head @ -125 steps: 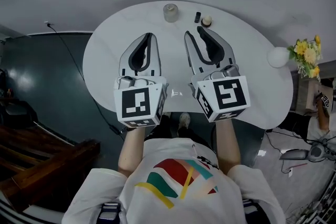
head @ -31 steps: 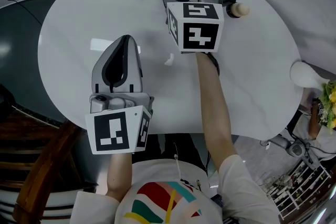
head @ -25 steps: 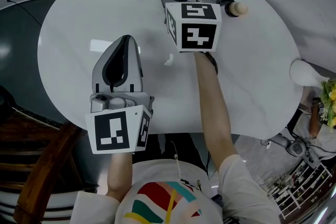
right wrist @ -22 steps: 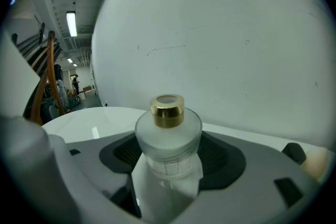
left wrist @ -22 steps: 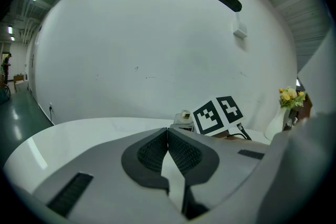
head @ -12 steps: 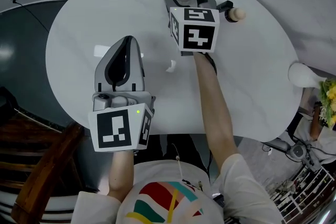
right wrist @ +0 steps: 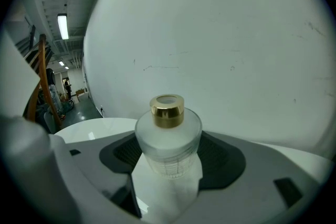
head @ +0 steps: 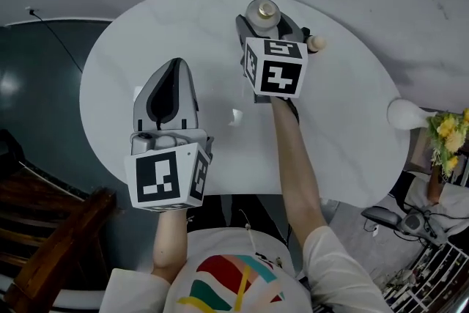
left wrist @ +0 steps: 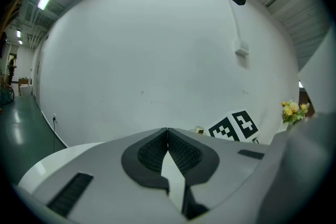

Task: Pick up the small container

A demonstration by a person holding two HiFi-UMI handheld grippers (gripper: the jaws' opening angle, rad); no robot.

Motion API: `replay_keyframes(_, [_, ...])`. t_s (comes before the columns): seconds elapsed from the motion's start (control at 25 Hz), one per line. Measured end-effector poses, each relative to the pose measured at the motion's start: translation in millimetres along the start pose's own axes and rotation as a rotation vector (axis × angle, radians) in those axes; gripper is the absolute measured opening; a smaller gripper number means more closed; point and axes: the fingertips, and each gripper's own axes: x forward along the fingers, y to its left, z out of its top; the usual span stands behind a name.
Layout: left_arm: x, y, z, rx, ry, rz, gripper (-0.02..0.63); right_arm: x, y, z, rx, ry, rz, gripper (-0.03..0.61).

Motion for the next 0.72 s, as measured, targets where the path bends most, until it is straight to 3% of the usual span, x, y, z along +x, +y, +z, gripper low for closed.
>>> replay_keyframes(0.24, [-12,-10,36,0.018,-0.076,-0.006,0.015,-31,0,24,0.011,-0.029,0.000,0.333])
replay_keyframes(0.72, [-52,-30,74,0.059,-0.152,-0.007,0.016,-104,12,67,-0.033,-0.084,0.010,0.333])
